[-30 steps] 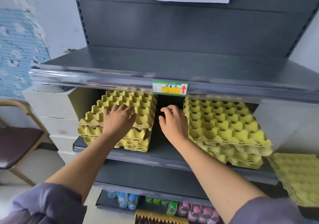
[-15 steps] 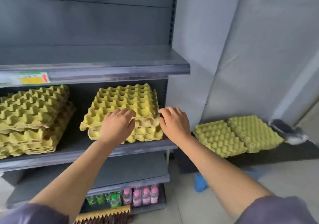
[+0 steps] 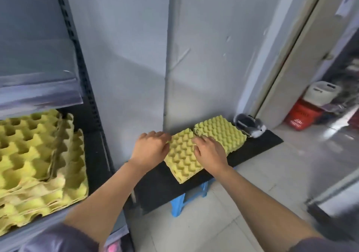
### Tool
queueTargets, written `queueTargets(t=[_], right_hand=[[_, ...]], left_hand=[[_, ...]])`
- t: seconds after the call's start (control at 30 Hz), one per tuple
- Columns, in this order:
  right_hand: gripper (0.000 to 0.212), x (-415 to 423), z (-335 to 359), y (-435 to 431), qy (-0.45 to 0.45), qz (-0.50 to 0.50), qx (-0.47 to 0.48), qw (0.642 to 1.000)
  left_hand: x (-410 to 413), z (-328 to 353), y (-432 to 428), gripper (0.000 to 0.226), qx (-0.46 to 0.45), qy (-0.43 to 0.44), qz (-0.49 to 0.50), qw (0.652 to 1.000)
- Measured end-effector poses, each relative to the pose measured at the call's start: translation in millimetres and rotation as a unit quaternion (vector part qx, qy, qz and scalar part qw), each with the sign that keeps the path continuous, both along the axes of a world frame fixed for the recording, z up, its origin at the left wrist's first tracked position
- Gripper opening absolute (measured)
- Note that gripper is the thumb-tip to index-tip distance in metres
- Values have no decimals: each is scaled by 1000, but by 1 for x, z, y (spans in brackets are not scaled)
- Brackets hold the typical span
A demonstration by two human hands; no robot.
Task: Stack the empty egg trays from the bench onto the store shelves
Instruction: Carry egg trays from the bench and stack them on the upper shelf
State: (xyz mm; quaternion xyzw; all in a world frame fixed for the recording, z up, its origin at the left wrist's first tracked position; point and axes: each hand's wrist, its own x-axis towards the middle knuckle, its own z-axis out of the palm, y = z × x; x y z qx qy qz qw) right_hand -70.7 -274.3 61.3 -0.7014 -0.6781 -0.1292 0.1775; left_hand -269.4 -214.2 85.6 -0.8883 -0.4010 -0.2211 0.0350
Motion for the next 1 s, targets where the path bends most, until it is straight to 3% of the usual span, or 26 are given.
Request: queueTargets(t=[0.27,0.43,0.9,1.0], right_hand=[[13,98,-16,57,23,-39,-84,995],[28,150,-40,85,28,-41,-145,988],[27,230,-151,141,18,121,-257,959],[24,227,-186,144,-13,165,-280,946]], left_hand=[[99,-23,82,28,-78,13,-52,996],[131,-57,112,29,-135,69,-34,988],[192,-182,106,28,-254,134,76,955],[196,-219,96,10,-242,152,79,955]])
